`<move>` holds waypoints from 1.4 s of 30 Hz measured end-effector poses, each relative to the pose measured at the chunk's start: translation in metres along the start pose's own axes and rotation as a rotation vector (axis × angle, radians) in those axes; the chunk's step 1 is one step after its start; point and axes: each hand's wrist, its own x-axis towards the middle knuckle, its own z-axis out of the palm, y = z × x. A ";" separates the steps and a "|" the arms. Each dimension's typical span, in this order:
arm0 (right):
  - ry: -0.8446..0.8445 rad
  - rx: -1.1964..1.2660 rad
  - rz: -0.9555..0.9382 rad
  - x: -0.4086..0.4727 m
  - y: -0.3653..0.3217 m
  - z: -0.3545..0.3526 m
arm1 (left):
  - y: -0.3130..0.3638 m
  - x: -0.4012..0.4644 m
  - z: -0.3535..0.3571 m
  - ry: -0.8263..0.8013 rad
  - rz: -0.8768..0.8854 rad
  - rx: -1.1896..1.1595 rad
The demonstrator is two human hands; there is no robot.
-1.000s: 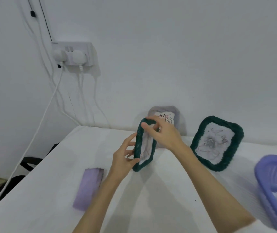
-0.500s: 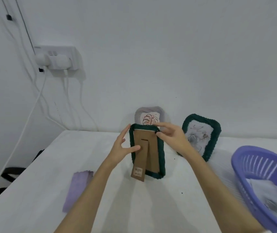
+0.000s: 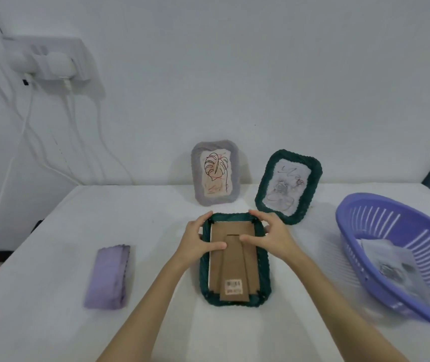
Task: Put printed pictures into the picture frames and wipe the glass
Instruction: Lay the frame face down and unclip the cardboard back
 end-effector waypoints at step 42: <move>0.061 -0.641 -0.019 -0.020 0.032 0.026 | -0.028 -0.024 0.012 0.121 0.161 0.721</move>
